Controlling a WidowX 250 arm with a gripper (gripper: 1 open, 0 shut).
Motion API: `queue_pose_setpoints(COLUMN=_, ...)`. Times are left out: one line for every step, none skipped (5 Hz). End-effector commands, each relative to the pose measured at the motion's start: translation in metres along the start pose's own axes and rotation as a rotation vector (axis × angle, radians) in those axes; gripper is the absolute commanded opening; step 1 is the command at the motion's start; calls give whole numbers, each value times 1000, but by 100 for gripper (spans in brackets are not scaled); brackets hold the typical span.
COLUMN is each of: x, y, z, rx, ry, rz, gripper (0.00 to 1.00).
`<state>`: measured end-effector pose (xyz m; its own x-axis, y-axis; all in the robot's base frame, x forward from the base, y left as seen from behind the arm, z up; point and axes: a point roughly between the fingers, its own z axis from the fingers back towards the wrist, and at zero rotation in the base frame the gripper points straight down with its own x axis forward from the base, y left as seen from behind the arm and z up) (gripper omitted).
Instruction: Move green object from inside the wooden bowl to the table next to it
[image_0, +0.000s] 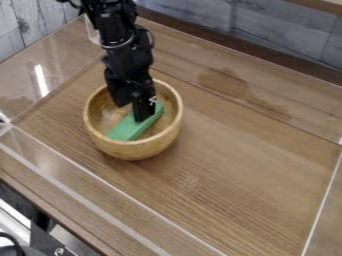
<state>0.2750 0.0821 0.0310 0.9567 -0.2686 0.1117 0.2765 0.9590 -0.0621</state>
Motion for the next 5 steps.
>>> queue_pose_setpoints(x=0, y=-20, z=-31, rx=-30, ry=51, rz=-49, gripper=100)
queue_pose_setpoints(x=1, y=-34, z=-42, rx=-38, ry=63, rz=-89, gripper=100)
queue_pose_setpoints(x=-1, y=-49, z=-40, rx=-49, ry=58, rz=-86, gripper=0)
queue_pose_setpoints(x=-3, y=-69, z=-34, rx=-69, ry=49, rz=-73, gripper=0)
queue_pose_setpoints(x=-7, y=-81, z=-29, rx=-96, ry=51, rz=-97, gripper=0)
